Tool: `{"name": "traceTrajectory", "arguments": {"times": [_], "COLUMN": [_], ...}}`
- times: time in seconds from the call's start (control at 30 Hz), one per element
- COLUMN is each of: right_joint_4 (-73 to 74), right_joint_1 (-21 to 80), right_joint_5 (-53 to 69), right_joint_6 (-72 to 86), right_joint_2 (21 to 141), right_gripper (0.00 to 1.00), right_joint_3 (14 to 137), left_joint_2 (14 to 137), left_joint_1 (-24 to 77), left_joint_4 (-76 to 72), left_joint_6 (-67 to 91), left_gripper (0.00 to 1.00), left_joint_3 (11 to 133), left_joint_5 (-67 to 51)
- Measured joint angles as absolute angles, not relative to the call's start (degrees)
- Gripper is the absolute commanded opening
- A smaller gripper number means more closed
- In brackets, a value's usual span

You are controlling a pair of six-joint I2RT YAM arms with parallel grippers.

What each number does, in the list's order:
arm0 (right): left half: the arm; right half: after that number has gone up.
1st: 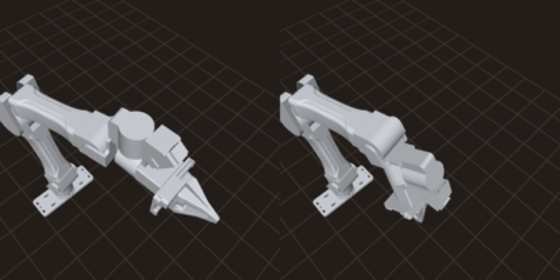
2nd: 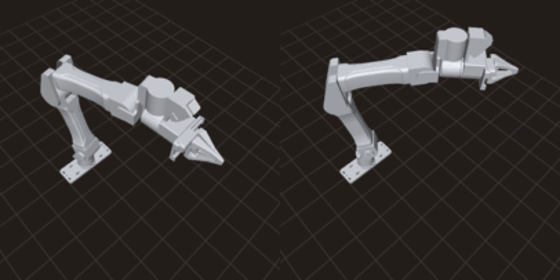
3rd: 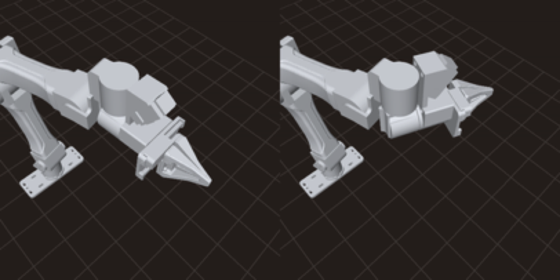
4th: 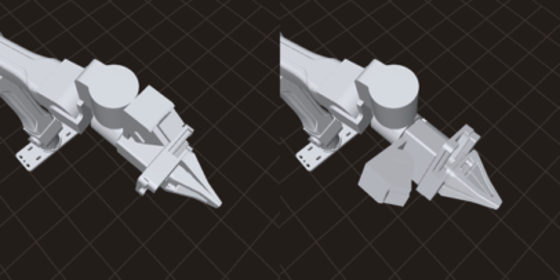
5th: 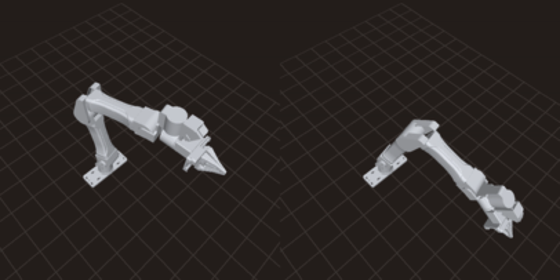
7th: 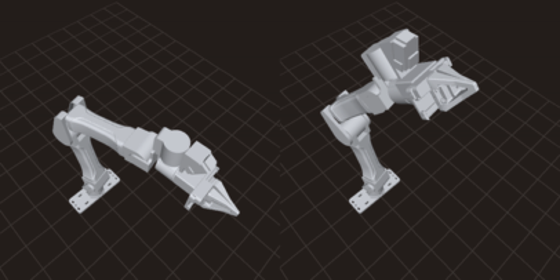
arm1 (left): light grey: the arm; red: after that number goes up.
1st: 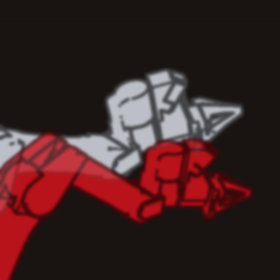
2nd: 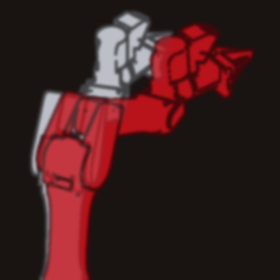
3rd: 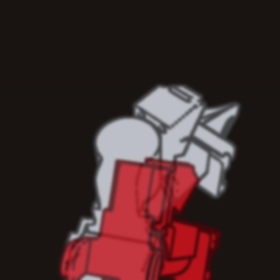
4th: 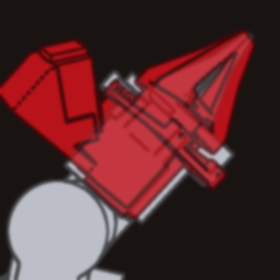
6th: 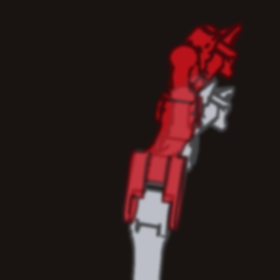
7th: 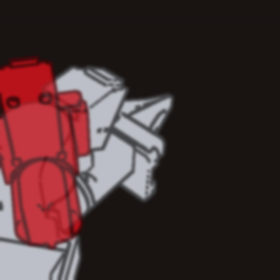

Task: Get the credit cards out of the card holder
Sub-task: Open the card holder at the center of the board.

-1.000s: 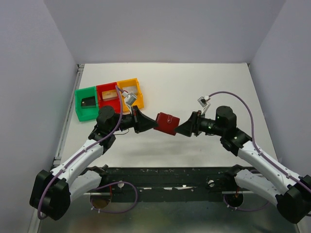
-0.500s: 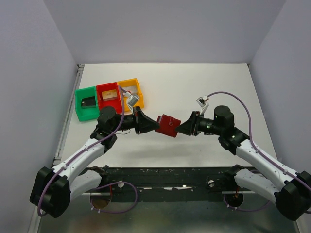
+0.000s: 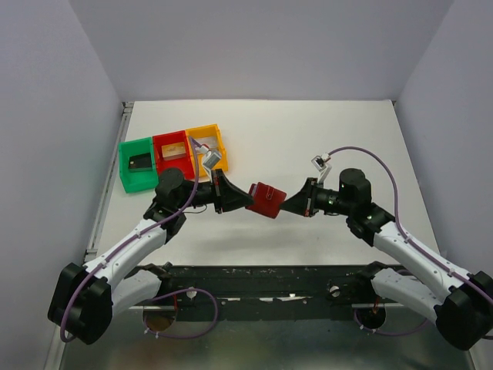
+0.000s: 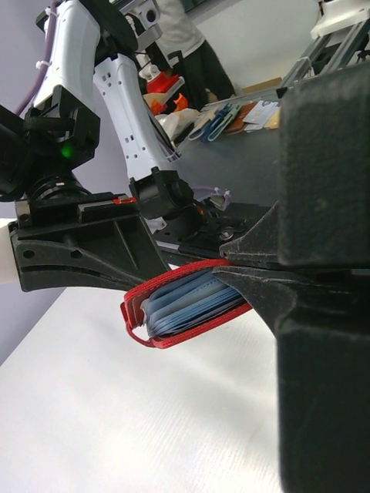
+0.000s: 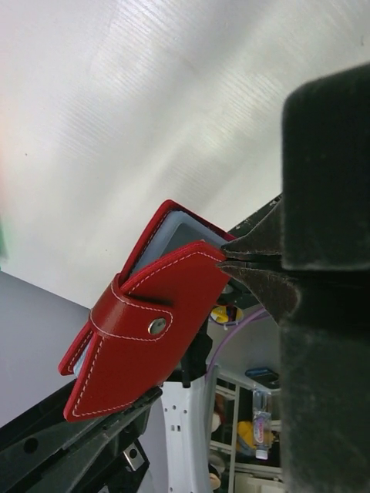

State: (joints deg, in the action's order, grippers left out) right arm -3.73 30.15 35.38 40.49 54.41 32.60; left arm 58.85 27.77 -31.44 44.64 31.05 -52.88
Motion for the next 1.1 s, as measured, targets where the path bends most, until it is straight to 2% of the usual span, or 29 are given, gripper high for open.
{"name": "traceTrajectory", "arguments": {"times": [0.07,0.1,0.2,0.37,0.4,0.67,0.87,1.1], "right_joint_4": [-3.7,-3.7,-3.49,-3.4,-3.36,-2.81,-3.36,-11.22], "right_joint_1": [30.15,30.15,30.15,30.24,30.33,30.3,30.13,29.89], "right_joint_5": [35.53,35.62,35.73,36.42,36.49,34.83,30.83,26.94], "right_joint_6": [40.49,40.47,40.36,39.99,39.83,39.42,40.95,45.67], "right_joint_2": [54.41,54.33,53.8,51.79,51.2,48.21,46.7,46.54], "right_gripper": [0.01,0.01,0.01,0.01,0.0,0.0,0.01,0.01], "right_joint_3": [32.6,32.6,32.6,32.62,32.62,32.62,32.82,32.95], "left_joint_2": [58.89,58.89,58.85,58.83,58.72,54.43,53.82,53.84], "left_joint_1": [27.77,27.77,27.77,27.38,26.92,16.49,16.4,19.66], "left_joint_4": [-30.83,-30.55,-29.02,-22.15,-20.45,-19.2,-23.16,-36.03], "left_joint_6": [44.03,43.88,42.7,39.07,38.59,43.94,49.58,60.73], "left_gripper": [0.06,0.13,0.47,0.86,0.99,0.99,0.99,0.99], "left_joint_3": [31.09,31.11,31.46,33.61,33.93,29.23,27.14,18.44], "left_joint_5": [-52.56,-52.4,-51.13,-45.63,-43.59,-33.3,-31.86,-30.65]}}
